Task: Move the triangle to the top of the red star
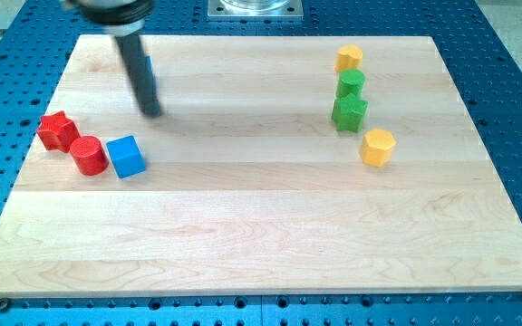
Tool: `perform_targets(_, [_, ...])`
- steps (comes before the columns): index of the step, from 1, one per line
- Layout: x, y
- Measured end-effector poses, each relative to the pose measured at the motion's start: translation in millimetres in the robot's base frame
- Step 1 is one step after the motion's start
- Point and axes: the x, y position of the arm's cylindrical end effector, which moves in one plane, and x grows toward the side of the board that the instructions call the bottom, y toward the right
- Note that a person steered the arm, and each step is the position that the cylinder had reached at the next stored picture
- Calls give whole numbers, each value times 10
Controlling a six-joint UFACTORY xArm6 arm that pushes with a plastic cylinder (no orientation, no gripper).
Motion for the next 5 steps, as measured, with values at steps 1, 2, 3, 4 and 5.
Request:
perform_targets(1, [-615, 490])
perform_targets(2, [-704, 71])
perform_targets(3, [-415, -468])
perform_targets(4, [-159, -647])
perform_targets(5, [-53, -928])
